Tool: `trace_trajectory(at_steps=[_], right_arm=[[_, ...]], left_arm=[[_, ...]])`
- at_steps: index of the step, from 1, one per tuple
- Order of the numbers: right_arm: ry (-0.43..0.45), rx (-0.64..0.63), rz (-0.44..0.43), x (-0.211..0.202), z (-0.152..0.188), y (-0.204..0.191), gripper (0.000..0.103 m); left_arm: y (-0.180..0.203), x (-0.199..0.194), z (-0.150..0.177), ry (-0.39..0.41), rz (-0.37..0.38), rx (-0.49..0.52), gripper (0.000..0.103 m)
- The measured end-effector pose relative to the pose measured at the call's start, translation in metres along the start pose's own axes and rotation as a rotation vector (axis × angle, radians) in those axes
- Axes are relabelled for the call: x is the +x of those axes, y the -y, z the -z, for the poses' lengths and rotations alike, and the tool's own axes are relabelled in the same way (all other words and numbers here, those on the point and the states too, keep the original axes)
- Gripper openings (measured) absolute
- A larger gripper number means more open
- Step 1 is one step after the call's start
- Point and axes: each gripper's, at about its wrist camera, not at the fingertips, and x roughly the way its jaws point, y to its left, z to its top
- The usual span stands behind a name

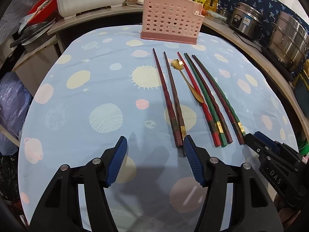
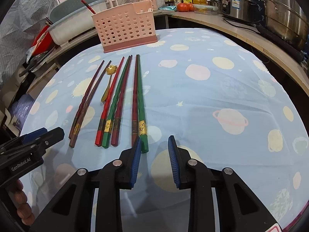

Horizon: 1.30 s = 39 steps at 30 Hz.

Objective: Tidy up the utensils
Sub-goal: 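Grasp a green chopstick with the right tool, then grasp a dark brown chopstick with the left tool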

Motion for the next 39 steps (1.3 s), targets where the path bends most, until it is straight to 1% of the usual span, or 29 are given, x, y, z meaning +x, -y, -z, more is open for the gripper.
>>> trace_trajectory(at_steps=[4, 10, 12, 14, 16, 25, 30, 35, 37, 39], right_arm=[[-0.004, 0.012, 0.000, 0.002, -0.004, 0.002, 0.026], [-0.002, -0.012, -0.011, 0.006, -0.011, -0.008, 0.025], [-0.007, -0.018, -0.005, 0.010, -0.012, -0.010, 0.022], [-0.015, -0.010, 0.000, 0.015, -0.012, -0.008, 0.014], [-0.016, 0.004, -0.005, 0.015, -0.013, -0.003, 0.010], [-0.022, 0.029, -0.015, 0.011, -0.011, 0.004, 0.010], [-0.022, 0.031, -0.013, 0.011, -0.010, 0.003, 0.010], [-0.022, 0.027, -0.014, 0.011, -0.010, 0.003, 0.010], [-0.022, 0.026, -0.014, 0.010, -0.009, 0.003, 0.010], [-0.022, 0.027, -0.016, 0.010, -0.008, 0.004, 0.010]], left_arm=[[-0.001, 0.007, 0.000, -0.017, -0.001, -0.007, 0.058], [0.000, 0.011, -0.005, -0.017, 0.020, -0.014, 0.058], [0.002, 0.014, -0.007, -0.021, 0.016, -0.010, 0.058], [0.003, 0.017, -0.007, -0.026, 0.010, -0.007, 0.058], [0.002, 0.017, -0.007, -0.023, 0.007, -0.008, 0.058], [-0.007, 0.018, -0.009, -0.019, -0.008, -0.028, 0.058], [-0.001, 0.023, -0.013, -0.018, -0.015, -0.015, 0.058], [0.011, 0.031, -0.014, 0.000, -0.082, 0.038, 0.058], [0.010, 0.030, -0.013, 0.006, -0.085, 0.039, 0.057], [0.007, 0.028, -0.012, 0.009, -0.088, 0.035, 0.049]])
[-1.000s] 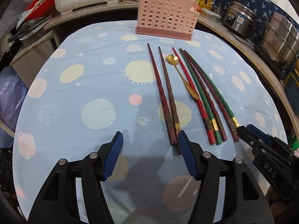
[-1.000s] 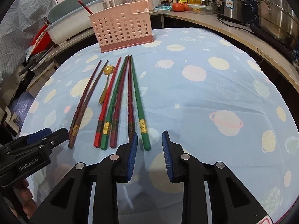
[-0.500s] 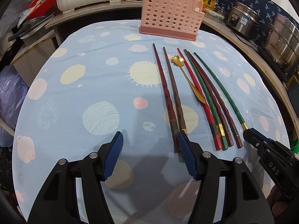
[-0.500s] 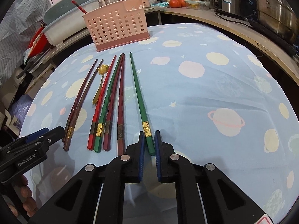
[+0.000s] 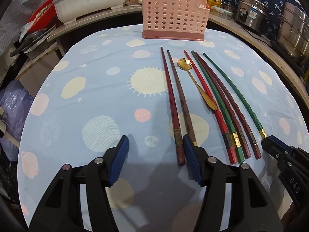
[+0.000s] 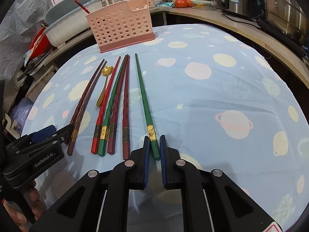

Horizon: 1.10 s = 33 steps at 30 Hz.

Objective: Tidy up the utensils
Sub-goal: 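Grasp a dark brown chopstick with the left tool, then lift and carry both chopsticks over the pink basket with both tools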

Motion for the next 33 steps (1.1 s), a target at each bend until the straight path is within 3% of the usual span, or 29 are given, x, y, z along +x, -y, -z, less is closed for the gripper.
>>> trace_trajectory(at_steps=[6, 17, 33], right_arm=[[0.000, 0.002, -0.004, -0.003, 0.004, -0.001, 0.009], [0.043, 0.026, -0.028, -0.031, 0.005, 0.004, 0.007], [0.248, 0.082, -0.083, -0.114, -0.033, 0.019, 0.007]], left_arm=[[-0.012, -0.006, 0.004, -0.007, 0.026, -0.032, 0.010], [-0.018, -0.034, 0.009, 0.010, 0.064, -0.052, 0.008], [-0.031, -0.113, -0.022, 0.171, 0.100, -0.081, 0.007]])
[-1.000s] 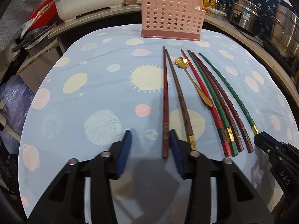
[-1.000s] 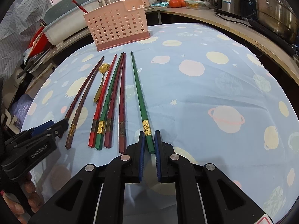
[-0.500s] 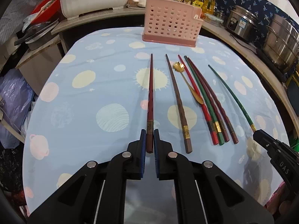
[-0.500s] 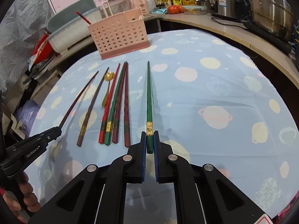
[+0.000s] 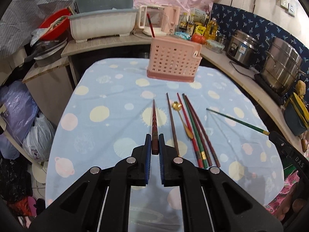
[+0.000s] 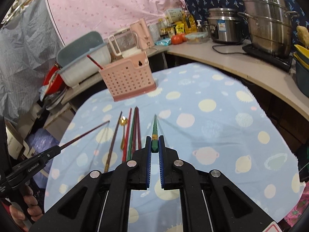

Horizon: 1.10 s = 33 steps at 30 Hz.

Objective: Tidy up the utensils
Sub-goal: 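Lift and carry both chopsticks over the pink basket with both tools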

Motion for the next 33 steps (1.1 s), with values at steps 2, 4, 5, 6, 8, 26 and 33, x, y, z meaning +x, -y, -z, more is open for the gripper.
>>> trace_trajectory(at_steps=[2, 4, 5, 6, 8, 26, 33], right_arm=[[0.022, 0.001, -0.006, -0.007, -0.008, 0.000, 0.007], [0.044, 0.002, -0.012, -0.014, -0.015, 0.000, 0.007], [0.054, 0.002, -0.017, -0.017, -0.019, 0.000, 0.007], [0.063, 0.003, -0.022, -0.020, -0.023, -0.001, 0.007], [0.077, 0.001, -0.030, -0.024, -0.030, -0.002, 0.007], [0.177, -0.051, -0.069, -0.023, -0.105, -0.020, 0.007], [0.229, -0.048, -0.079, -0.008, -0.156, -0.027, 0.007]], left_arm=[[0.002, -0.009, -0.007, 0.022, 0.005, 0.005, 0.007], [0.004, -0.015, -0.013, 0.038, 0.010, 0.009, 0.007], [0.005, -0.019, -0.017, 0.048, 0.015, 0.009, 0.007], [0.006, -0.022, -0.020, 0.057, 0.020, 0.009, 0.007], [0.009, -0.029, -0.028, 0.078, 0.027, 0.014, 0.007], [0.033, -0.052, -0.121, 0.244, 0.043, 0.066, 0.007], [0.038, -0.055, -0.175, 0.323, 0.059, 0.062, 0.007]])
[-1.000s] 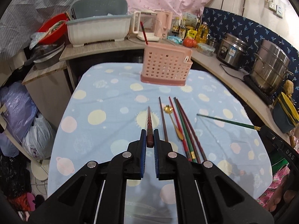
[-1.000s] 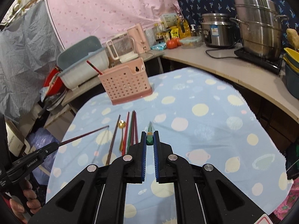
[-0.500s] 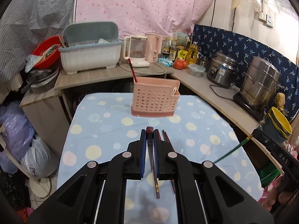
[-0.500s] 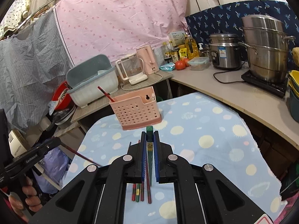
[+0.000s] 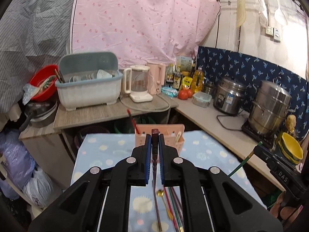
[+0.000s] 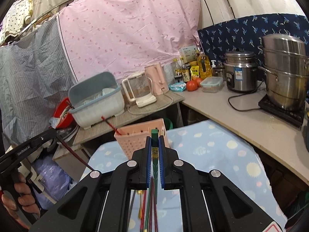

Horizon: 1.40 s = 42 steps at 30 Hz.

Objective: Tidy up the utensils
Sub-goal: 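Lift and carry both chopsticks over the pink basket with both tools, then open both tools to drop the chopsticks into the basket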

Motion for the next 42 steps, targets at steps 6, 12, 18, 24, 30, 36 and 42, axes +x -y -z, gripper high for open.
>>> trace_trajectory(at_steps=[6, 12, 18, 24, 30, 36, 42], right_arm=[[0.032, 0.043, -0.031, 0.040, -0.045, -0.005, 0.007], [0.085, 0.051, -0.035, 0.080, -0.090, -0.018, 0.007], [0.128, 0.039, -0.020, 0.119, -0.121, -0.033, 0.007], [0.078, 0.043, -0.030, 0.173, -0.119, -0.039, 0.007], [-0.024, 0.043, -0.025, 0.214, -0.087, -0.034, 0.007], [-0.062, 0.066, -0.005, 0.218, -0.066, -0.020, 0.024], [-0.047, 0.077, -0.005, 0.191, -0.064, -0.014, 0.026]], left_arm=[[-0.001, 0.026, -0.052, 0.084, 0.028, -0.022, 0.007], [-0.004, 0.062, -0.096, 0.132, 0.026, -0.044, 0.007], [-0.006, 0.099, -0.126, 0.176, 0.028, -0.048, 0.007], [-0.008, 0.149, -0.122, 0.128, 0.042, -0.063, 0.007], [-0.014, 0.185, -0.091, 0.041, 0.036, -0.073, 0.007], [-0.023, 0.195, -0.071, -0.005, 0.001, -0.085, 0.048], [-0.028, 0.172, -0.063, 0.013, -0.009, -0.088, 0.059]])
